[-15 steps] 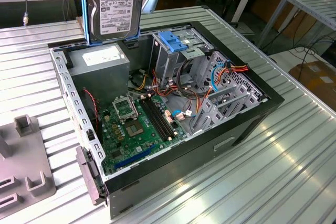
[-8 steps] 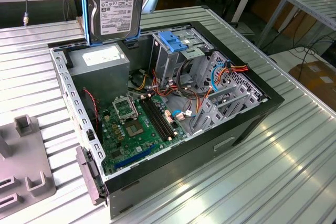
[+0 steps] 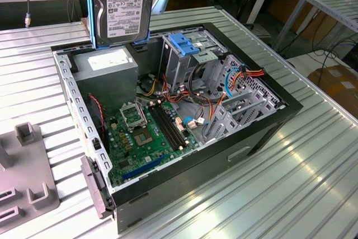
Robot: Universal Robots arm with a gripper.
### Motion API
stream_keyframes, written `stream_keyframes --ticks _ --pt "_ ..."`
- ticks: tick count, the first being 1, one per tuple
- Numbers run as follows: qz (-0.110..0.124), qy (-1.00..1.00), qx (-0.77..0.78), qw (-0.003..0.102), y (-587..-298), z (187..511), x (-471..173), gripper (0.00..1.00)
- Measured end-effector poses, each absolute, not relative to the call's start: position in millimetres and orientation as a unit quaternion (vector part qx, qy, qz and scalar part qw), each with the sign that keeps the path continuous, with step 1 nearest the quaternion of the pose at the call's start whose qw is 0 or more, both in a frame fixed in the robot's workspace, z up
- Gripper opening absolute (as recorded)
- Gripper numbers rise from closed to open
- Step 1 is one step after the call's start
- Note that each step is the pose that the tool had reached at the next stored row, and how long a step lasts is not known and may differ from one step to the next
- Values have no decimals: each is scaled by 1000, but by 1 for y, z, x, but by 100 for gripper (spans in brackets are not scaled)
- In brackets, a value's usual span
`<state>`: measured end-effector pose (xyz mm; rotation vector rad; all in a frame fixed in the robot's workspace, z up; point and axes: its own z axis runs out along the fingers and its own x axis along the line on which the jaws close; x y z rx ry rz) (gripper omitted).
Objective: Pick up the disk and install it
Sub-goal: 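Insert the disk into the insertion slot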
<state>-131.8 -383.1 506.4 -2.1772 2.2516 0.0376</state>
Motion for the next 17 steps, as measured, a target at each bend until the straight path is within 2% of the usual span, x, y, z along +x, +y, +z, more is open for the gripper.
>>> stream_keyframes --ticks 17 --pt "12 719 -695 5 -385 506 -129 37"
